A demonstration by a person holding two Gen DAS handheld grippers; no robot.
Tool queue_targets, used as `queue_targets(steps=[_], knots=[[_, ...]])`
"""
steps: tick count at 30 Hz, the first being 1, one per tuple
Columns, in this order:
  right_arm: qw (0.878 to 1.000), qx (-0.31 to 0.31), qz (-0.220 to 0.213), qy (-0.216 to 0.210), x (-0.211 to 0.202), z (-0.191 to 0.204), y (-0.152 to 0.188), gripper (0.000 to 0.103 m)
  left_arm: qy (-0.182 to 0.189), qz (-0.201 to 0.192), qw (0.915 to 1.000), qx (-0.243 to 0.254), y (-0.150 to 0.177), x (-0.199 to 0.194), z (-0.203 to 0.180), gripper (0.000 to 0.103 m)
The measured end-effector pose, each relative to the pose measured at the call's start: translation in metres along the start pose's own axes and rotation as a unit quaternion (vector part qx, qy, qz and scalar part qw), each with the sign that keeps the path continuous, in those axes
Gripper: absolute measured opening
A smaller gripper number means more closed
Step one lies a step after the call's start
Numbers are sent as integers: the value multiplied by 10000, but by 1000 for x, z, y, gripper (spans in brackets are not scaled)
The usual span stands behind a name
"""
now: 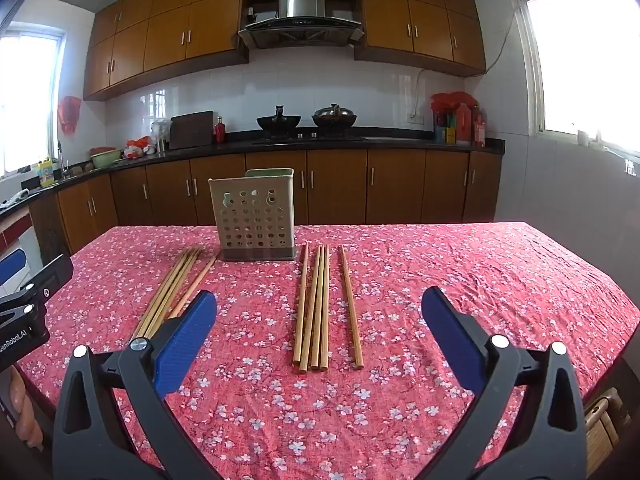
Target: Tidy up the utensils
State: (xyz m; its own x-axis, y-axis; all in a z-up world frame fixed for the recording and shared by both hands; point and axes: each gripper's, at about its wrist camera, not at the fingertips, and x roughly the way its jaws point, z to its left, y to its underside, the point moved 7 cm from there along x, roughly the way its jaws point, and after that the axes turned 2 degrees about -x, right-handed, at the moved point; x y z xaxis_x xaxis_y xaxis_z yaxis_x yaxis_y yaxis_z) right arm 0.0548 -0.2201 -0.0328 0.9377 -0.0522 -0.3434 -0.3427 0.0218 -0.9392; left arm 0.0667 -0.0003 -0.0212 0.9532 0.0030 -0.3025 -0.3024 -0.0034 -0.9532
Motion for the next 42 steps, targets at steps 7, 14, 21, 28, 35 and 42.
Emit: queue_targets(steps=[7, 14, 21, 28, 35, 42], knots=[[10000, -3, -8, 1, 0, 0, 0, 101, -3, -9, 10000, 4, 0, 0, 0, 99], [10000, 6, -19, 6, -1, -1, -1, 101, 6, -2, 10000, -8, 0, -1, -1, 99], [10000, -3, -10, 4, -1, 1, 2, 101, 4, -5, 10000, 1, 0, 0, 0, 99], [10000, -4, -3, 3, -1, 1, 1, 101, 8, -7, 10000, 6, 0, -1, 0, 99], [10000, 5, -10, -1, 0, 0, 1, 101, -2, 5, 10000, 9, 1, 0, 1, 99], [10000, 10, 3, -1, 0, 1, 2, 101, -7, 11, 10000, 5, 0, 0, 0, 99]])
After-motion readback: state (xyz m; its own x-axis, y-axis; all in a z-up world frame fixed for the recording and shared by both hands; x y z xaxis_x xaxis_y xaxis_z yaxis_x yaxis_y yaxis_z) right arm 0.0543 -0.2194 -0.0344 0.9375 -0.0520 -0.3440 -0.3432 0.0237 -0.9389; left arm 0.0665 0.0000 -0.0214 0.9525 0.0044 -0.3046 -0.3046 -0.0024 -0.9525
